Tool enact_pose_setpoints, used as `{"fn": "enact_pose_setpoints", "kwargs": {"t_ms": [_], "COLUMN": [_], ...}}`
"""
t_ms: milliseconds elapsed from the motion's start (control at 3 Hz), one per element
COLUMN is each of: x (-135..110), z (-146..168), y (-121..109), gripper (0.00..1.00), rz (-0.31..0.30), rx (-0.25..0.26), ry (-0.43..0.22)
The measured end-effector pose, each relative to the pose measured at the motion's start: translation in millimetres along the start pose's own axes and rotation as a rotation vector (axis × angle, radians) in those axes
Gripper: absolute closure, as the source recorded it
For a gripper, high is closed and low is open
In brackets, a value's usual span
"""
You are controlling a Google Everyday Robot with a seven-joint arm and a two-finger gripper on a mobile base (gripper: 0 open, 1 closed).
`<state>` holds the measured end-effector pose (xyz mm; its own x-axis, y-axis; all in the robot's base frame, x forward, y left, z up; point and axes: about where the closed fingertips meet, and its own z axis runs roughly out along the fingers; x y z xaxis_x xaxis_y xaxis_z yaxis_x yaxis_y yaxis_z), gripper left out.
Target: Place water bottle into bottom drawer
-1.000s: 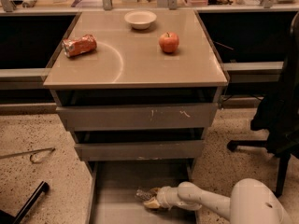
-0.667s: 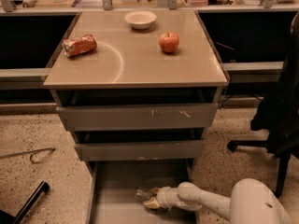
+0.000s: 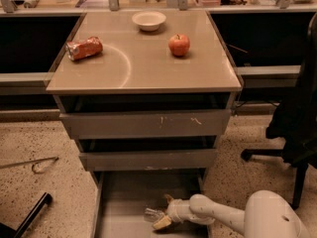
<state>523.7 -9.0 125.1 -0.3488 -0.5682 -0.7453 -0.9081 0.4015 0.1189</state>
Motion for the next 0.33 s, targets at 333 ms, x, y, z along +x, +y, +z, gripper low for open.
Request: {"fn": "enact_pose_setpoints", "kwargs": {"t_ms": [333], "x": [0.0], "z": [0.0], "y": [0.0], "gripper": [0.00], "rz": [0.000], "rx": [0.000], "ry": [0.000]}}
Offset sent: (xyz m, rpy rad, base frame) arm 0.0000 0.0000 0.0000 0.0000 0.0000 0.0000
